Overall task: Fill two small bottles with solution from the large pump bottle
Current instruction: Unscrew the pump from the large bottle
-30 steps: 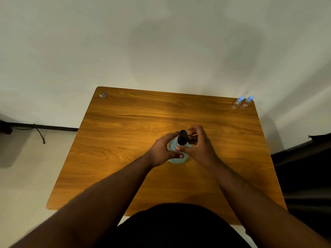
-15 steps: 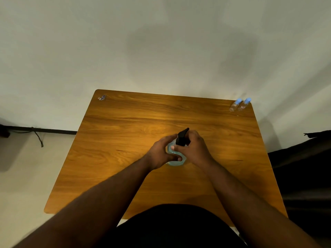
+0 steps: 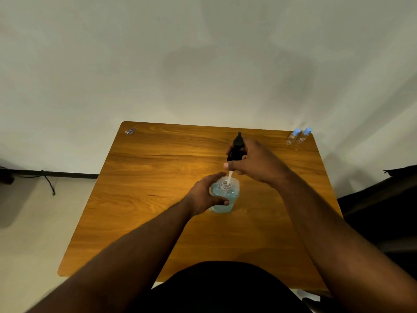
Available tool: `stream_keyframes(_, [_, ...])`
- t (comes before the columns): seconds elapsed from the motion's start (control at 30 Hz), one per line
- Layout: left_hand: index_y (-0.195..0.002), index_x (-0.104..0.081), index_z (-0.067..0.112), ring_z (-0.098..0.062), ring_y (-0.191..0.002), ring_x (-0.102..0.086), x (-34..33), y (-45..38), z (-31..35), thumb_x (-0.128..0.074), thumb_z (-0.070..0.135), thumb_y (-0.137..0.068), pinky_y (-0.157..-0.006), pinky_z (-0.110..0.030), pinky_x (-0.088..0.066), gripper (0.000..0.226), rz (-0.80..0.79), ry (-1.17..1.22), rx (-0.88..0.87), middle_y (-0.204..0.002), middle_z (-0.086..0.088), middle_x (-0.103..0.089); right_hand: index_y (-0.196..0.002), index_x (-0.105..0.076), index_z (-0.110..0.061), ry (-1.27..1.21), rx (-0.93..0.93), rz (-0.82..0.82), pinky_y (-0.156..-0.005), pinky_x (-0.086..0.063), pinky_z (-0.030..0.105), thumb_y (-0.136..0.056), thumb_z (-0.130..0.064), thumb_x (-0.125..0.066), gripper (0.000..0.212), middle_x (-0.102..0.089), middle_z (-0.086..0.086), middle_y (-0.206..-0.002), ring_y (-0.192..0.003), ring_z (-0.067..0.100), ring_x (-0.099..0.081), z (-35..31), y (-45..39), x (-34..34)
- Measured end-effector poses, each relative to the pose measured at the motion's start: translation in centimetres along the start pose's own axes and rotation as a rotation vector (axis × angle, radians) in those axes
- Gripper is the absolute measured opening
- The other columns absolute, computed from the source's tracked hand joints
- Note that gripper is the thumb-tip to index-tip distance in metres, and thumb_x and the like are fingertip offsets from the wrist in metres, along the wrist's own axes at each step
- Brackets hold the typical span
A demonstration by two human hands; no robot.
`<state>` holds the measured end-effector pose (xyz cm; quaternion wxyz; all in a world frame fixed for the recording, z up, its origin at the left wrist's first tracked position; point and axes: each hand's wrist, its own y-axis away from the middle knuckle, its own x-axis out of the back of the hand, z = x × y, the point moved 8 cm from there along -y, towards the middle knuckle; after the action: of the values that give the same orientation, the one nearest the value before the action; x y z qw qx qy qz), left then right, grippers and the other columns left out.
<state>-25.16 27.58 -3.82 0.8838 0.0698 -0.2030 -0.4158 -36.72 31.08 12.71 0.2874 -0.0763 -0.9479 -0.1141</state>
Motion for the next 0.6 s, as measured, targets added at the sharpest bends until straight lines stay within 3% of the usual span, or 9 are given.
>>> stream_keyframes(0.1, [-0.145,-0.041,0.029,0.018,-0.105,-0.049,0.1,0.1,0.2,-0.089,0.019,-0.064,-0.075,0.007,-0.037,0.095,0.0,-0.015,-0.006,-0.115,0.032,-0.049,-0.097,-0.059,-0.031,-0.028,0.089,0.169,-0.082,-0.054,0.036,-0.077,-0.027,-0.076,0.026,-0.06,-0.018,-0.092,-0.092,0.009,-0.061,-1.6,0.8,1.8])
stream_keyframes(0.17, [-0.141,-0.042,0.033,0.029,-0.099,-0.049,0.1,0.0,0.3,-0.089,0.018,-0.064,-0.075,0.008,-0.037,0.092,-0.013,-0.029,-0.012,-0.111,0.035,-0.051,-0.098,-0.061,-0.032,-0.03,0.081,0.181,-0.082,-0.055,0.036,-0.077,-0.025,-0.076,0.027,-0.061,-0.015,-0.096,-0.095,0.011,-0.062,-1.6,1.2,2.3])
stream_keyframes(0.23, [-0.138,-0.043,0.038,0.023,-0.101,-0.052,0.2,-0.1,0.3,-0.089,0.018,-0.064,-0.075,0.005,-0.04,0.09,-0.014,-0.031,0.0,-0.11,0.032,-0.053,-0.096,-0.063,-0.029,-0.097,0.047,0.167,-0.074,-0.058,0.033,-0.077,-0.021,-0.076,0.024,-0.064,-0.011,-0.099,-0.092,0.014,-0.065,-1.2,1.5,2.6])
stream_keyframes(0.37, [-0.143,-0.044,0.028,-0.002,-0.113,-0.052,0.2,-0.4,0.3,-0.09,0.018,-0.064,-0.082,-0.002,-0.038,0.092,-0.016,-0.05,-0.01,-0.123,0.016,-0.054,-0.099,-0.065,-0.024,-0.172,0.017,0.183,-0.065,-0.061,0.032,-0.08,-0.015,-0.074,0.023,-0.063,-0.004,-0.104,-0.086,0.017,-0.068,-1.0,2.3,3.0])
stream_keyframes(0.6, [-0.143,-0.044,0.023,-0.002,-0.115,-0.05,0.2,-0.3,0.4,-0.09,0.016,-0.064,-0.077,0.005,-0.038,0.092,-0.002,-0.1,-0.044,-0.124,0.013,-0.054,-0.099,-0.064,-0.022,-0.18,0.007,0.23,-0.064,-0.061,0.03,-0.08,-0.013,-0.073,0.023,-0.064,-0.002,-0.106,-0.088,0.016,-0.067,-1.1,3.6,3.7])
